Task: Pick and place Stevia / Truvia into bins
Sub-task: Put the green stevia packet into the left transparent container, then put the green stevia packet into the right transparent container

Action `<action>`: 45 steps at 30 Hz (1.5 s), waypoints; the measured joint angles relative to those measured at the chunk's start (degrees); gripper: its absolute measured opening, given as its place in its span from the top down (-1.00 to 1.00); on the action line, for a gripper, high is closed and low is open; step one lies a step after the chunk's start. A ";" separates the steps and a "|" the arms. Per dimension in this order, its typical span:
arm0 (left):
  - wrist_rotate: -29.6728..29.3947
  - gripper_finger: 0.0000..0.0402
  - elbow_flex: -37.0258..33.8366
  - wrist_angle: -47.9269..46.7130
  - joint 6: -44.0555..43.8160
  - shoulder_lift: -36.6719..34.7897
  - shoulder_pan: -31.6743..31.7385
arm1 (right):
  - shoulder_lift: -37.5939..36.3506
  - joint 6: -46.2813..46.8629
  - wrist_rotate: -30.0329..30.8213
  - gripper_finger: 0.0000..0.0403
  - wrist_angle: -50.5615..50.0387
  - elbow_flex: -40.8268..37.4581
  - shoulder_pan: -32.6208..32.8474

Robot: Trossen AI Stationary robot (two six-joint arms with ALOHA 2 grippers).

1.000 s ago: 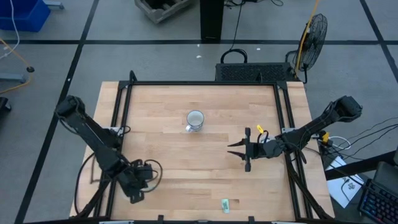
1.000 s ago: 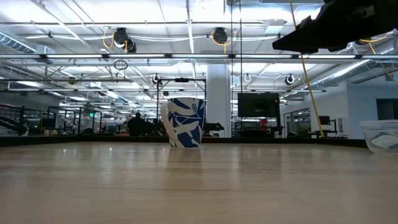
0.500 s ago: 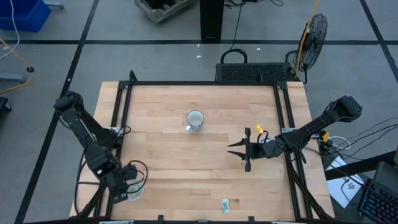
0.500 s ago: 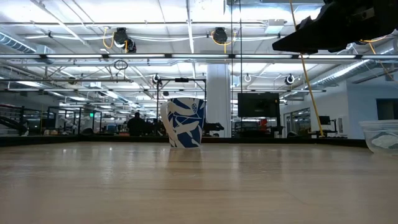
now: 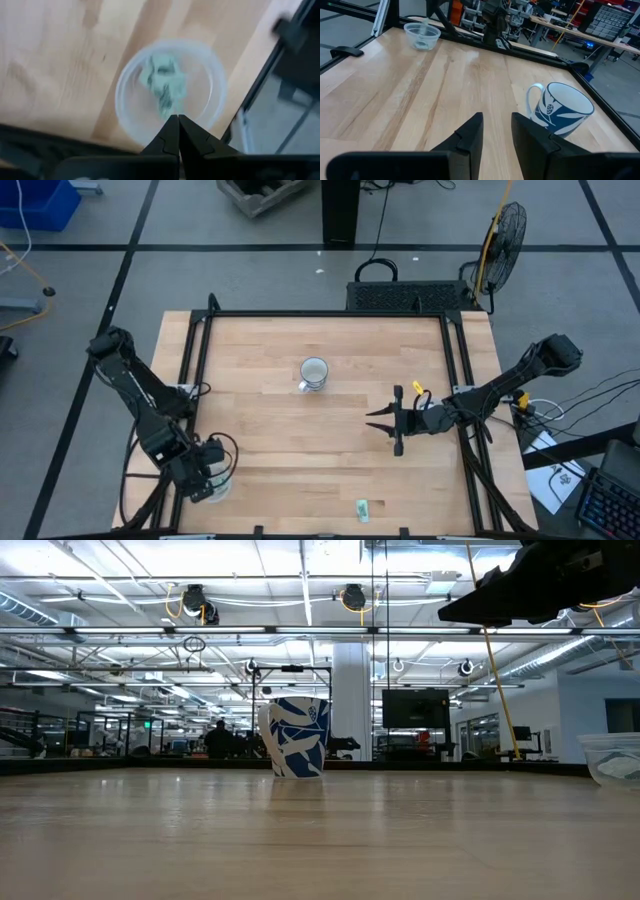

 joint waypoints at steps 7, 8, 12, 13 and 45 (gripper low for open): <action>-5.38 0.86 0.00 2.08 -6.29 0.00 0.00 | 0.00 0.06 -4.99 0.47 -0.90 0.00 -0.02; -5.00 0.84 0.00 2.05 -6.77 0.00 0.00 | 0.00 0.10 -6.16 0.46 -0.91 0.00 0.00; -4.68 0.73 0.00 1.89 -8.88 0.00 0.00 | 0.00 0.75 -7.52 0.39 -0.89 0.00 0.02; -4.75 0.71 0.00 1.90 -9.19 0.00 0.00 | 0.00 1.21 -7.52 0.37 -0.89 0.00 0.02; -24.66 0.85 0.04 27.85 44.08 -0.03 26.42 | 31.97 18.01 -22.38 0.30 8.33 11.72 12.57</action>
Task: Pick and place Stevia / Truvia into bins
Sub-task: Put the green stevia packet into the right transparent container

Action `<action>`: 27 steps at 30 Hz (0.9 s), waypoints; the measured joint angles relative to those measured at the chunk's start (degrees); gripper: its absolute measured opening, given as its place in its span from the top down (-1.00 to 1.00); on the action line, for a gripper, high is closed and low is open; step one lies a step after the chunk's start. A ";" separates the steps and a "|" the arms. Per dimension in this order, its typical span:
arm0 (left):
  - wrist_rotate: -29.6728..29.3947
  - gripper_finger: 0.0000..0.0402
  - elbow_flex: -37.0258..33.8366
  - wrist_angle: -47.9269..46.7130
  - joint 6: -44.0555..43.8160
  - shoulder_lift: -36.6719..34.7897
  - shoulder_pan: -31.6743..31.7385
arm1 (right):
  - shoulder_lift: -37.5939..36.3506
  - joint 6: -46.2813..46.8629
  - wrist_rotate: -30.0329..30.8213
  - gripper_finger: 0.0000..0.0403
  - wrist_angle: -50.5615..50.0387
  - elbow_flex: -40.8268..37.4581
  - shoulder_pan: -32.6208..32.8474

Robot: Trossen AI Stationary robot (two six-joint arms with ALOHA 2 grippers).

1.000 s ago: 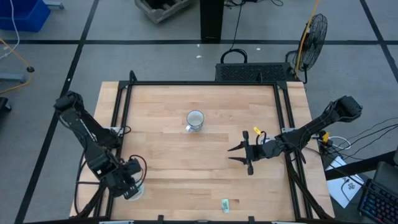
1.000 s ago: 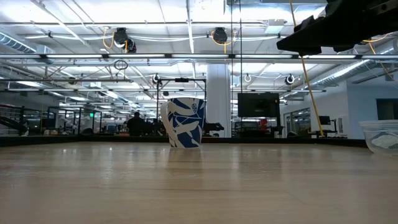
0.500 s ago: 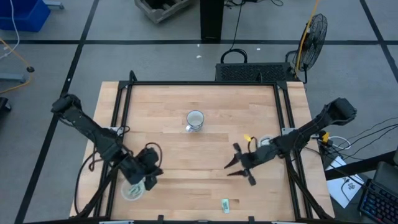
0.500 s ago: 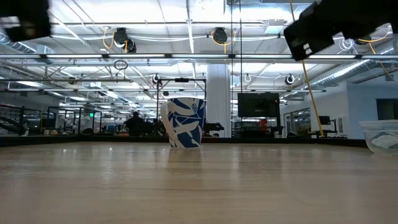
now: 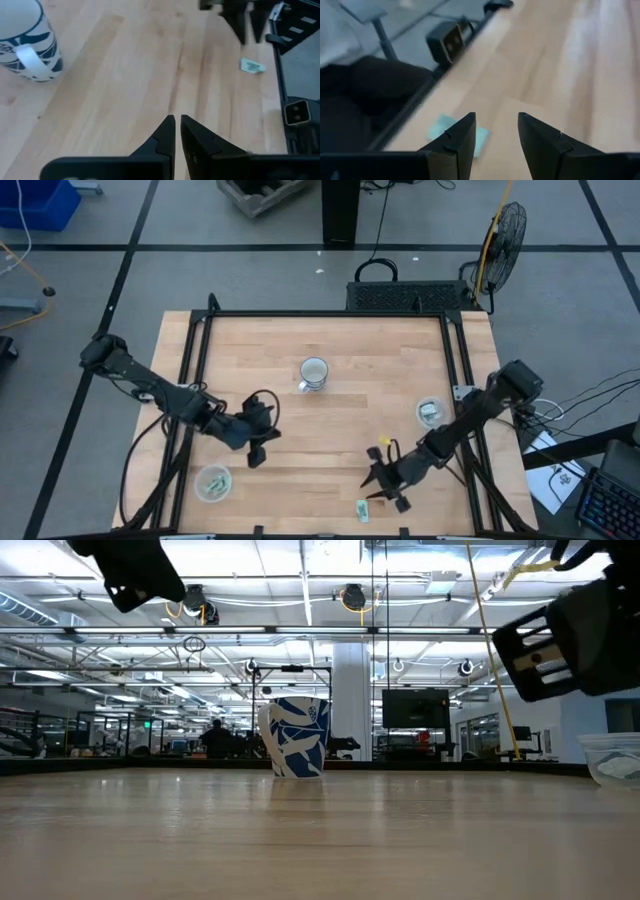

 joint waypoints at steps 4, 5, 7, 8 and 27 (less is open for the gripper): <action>0.04 0.85 0.00 0.08 -0.64 -0.02 1.16 | 4.50 0.18 0.03 0.30 4.06 0.54 0.79; 0.06 0.85 0.00 0.06 -0.75 -0.02 1.28 | 5.53 0.15 0.05 0.30 3.62 0.77 0.78; 0.04 0.85 0.00 0.04 -1.53 -0.02 1.21 | 7.55 0.50 0.05 0.30 3.48 1.46 0.71; 0.12 0.85 0.00 0.01 -2.08 -0.02 1.17 | 8.36 0.79 0.06 0.30 3.57 1.93 0.70; 1.55 0.85 0.00 -0.01 -1.38 -0.02 0.69 | 9.93 2.98 -0.01 0.30 1.00 2.80 2.94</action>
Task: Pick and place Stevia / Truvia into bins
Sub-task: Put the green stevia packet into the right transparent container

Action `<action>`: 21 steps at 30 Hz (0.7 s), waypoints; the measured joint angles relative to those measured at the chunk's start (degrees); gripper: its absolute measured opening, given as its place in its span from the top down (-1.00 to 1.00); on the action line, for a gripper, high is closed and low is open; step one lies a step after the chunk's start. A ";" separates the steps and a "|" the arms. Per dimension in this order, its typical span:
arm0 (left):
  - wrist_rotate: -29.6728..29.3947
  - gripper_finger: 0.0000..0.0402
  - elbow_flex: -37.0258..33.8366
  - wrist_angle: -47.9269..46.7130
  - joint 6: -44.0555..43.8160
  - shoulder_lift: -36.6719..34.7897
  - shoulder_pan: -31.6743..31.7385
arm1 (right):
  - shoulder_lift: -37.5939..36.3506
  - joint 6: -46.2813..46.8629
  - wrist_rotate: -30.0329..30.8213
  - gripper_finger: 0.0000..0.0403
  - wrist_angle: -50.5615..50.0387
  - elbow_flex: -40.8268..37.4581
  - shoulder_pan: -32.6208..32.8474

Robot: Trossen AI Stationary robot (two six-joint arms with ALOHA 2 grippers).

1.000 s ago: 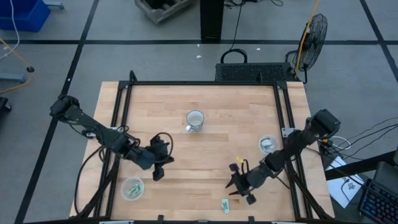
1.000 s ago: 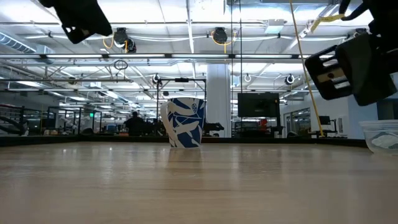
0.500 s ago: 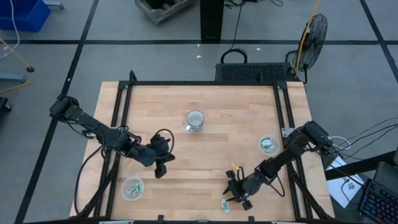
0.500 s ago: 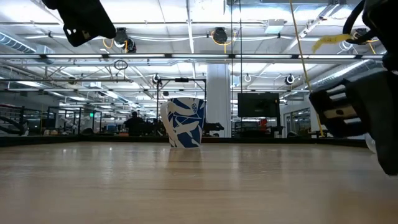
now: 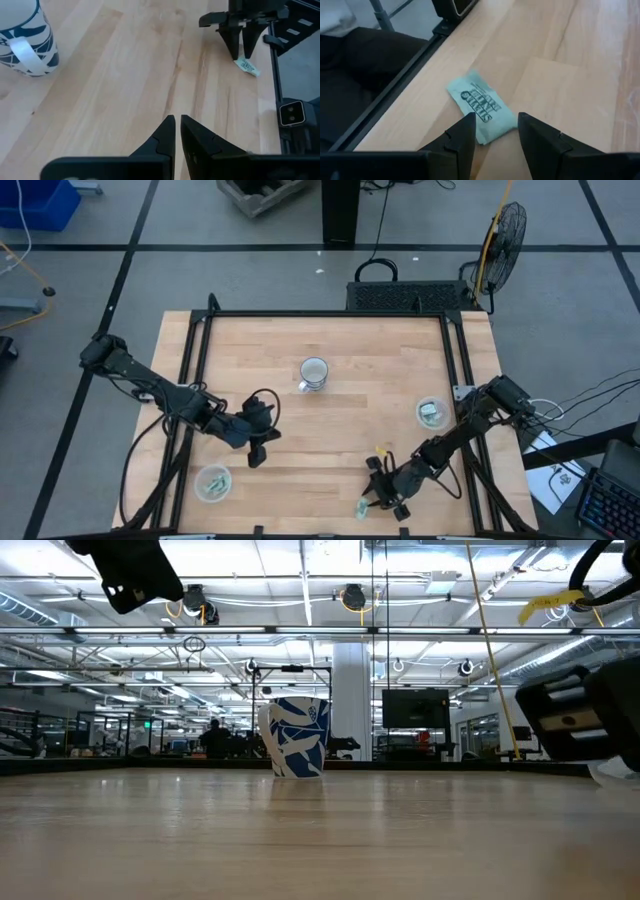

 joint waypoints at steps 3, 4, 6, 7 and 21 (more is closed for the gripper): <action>0.00 0.85 0.00 0.00 -0.15 0.02 -0.02 | 0.00 -3.84 1.42 0.30 2.29 0.00 -0.10; 0.00 0.85 0.00 -0.02 -0.14 0.00 0.00 | 0.00 -4.96 1.56 0.30 3.49 0.00 -0.11; -0.01 0.85 0.00 -0.02 -0.14 0.00 0.00 | -0.02 -6.22 1.48 0.30 4.70 0.02 -0.14; -0.01 0.85 0.00 -0.02 -0.12 0.00 0.00 | -0.02 -6.36 1.36 0.30 4.53 0.02 -0.14; -0.02 0.85 0.00 -0.58 0.01 0.00 0.00 | 6.49 -6.88 -9.10 0.22 5.45 4.27 -3.93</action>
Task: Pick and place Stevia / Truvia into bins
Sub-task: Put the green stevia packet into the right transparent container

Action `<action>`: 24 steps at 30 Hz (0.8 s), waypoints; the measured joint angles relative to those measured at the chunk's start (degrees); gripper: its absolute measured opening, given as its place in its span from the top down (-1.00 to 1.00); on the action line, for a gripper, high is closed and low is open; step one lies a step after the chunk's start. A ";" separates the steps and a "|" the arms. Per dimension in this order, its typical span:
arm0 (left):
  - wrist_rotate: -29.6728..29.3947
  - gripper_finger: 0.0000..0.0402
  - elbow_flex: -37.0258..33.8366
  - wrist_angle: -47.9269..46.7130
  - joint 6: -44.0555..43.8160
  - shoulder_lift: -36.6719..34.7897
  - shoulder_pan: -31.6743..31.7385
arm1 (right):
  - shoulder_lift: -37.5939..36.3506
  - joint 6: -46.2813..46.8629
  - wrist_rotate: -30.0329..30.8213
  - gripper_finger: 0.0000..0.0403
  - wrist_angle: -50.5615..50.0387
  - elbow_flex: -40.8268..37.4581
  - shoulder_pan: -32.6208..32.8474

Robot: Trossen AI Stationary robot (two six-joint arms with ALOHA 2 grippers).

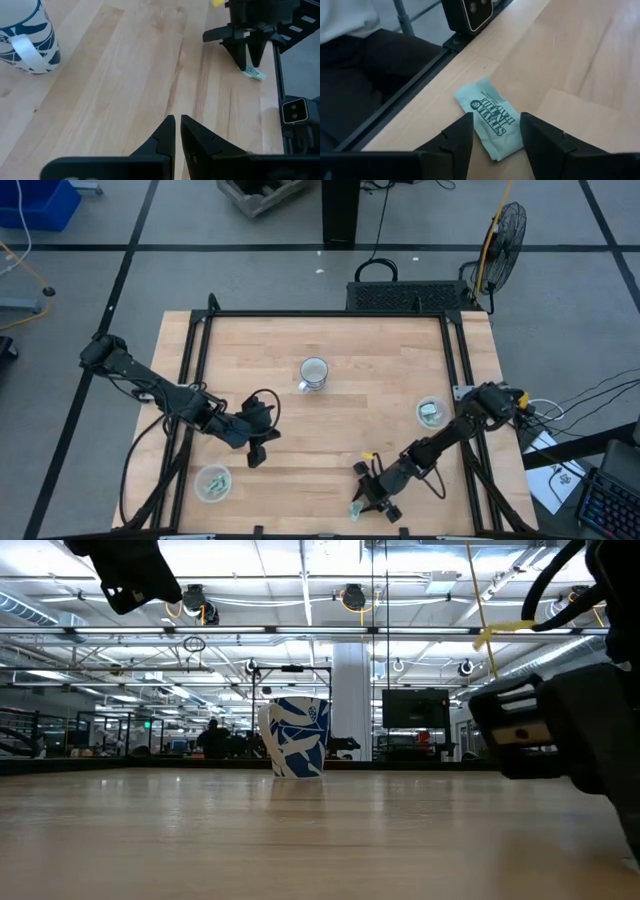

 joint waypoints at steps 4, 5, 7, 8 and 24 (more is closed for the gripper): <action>0.00 0.85 0.00 -0.34 -0.01 0.00 0.00 | 1.11 -2.79 -0.12 0.15 -0.12 0.43 -0.98; 0.00 0.85 0.00 -0.28 -0.02 0.00 -0.02 | 1.12 -2.80 -0.14 0.15 -0.46 0.34 -1.22; 0.00 0.85 0.00 -0.37 -0.02 0.00 0.00 | 1.09 -2.79 -0.12 0.15 -1.16 0.34 -1.62; 0.02 0.85 0.00 -0.48 -0.02 0.00 -0.01 | 1.09 -2.78 -0.14 0.17 -1.41 0.34 -1.73; 0.02 0.85 0.00 -1.00 1.16 0.00 0.00 | -3.73 -4.51 1.06 0.62 -7.84 0.12 -4.43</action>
